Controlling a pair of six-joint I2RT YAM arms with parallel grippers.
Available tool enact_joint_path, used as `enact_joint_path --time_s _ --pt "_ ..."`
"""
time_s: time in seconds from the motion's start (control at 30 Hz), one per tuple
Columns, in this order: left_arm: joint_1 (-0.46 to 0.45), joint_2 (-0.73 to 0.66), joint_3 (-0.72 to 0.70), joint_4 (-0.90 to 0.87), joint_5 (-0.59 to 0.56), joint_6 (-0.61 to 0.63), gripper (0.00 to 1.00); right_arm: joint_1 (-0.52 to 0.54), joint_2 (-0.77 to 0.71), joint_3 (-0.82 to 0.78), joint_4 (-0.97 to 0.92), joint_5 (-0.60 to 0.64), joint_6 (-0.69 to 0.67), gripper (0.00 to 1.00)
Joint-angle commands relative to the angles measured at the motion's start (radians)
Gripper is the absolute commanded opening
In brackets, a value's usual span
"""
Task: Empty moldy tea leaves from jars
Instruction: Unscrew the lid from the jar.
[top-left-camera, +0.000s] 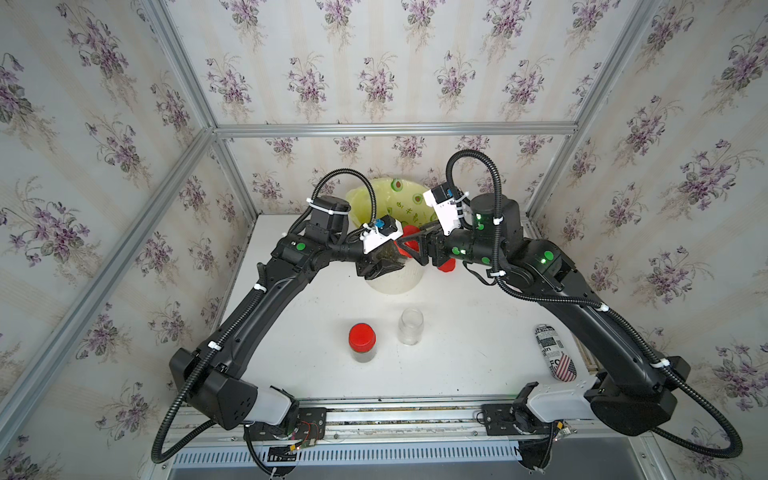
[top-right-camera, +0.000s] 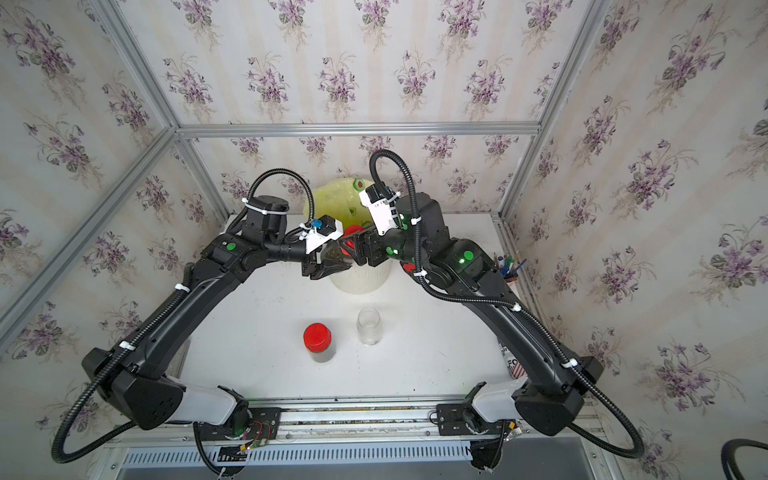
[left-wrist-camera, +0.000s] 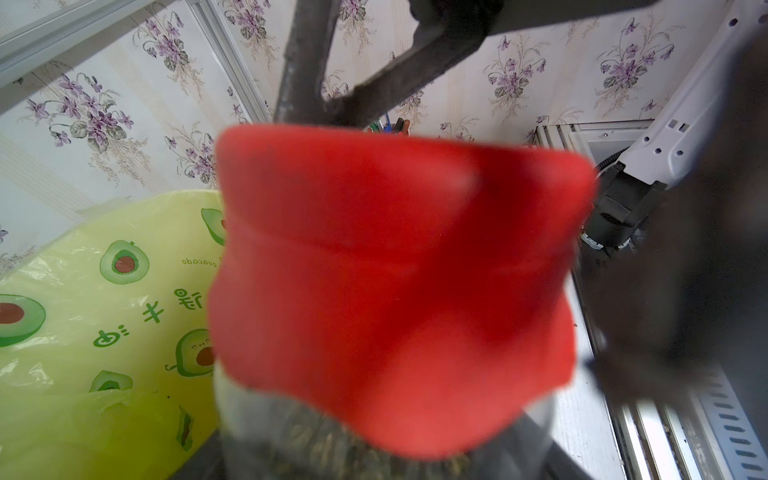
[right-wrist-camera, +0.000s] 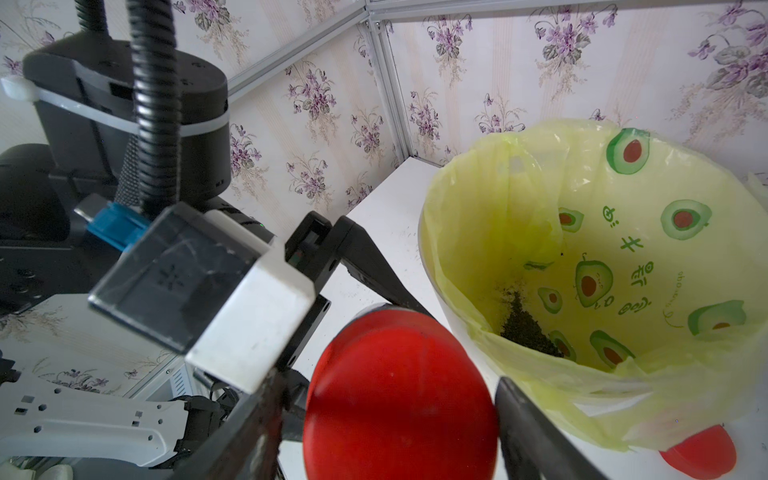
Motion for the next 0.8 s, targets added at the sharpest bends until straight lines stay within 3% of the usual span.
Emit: enact_joint_path --time_s 0.0,0.2,0.4,0.77 --pt "0.001 -0.007 0.003 0.013 0.011 0.018 0.73 0.001 0.007 0.01 -0.021 -0.009 -0.008 0.77" --pt "-0.001 -0.012 0.001 0.013 0.011 0.018 0.73 0.002 0.014 0.004 -0.036 -0.004 -0.012 0.74" --pt "-0.001 -0.016 0.0 0.014 0.013 0.02 0.73 0.002 0.009 -0.005 -0.032 -0.028 -0.031 0.57" --pt "-0.001 -0.016 -0.006 0.008 0.022 0.024 0.74 -0.035 0.01 -0.035 -0.026 -0.149 -0.186 0.43"
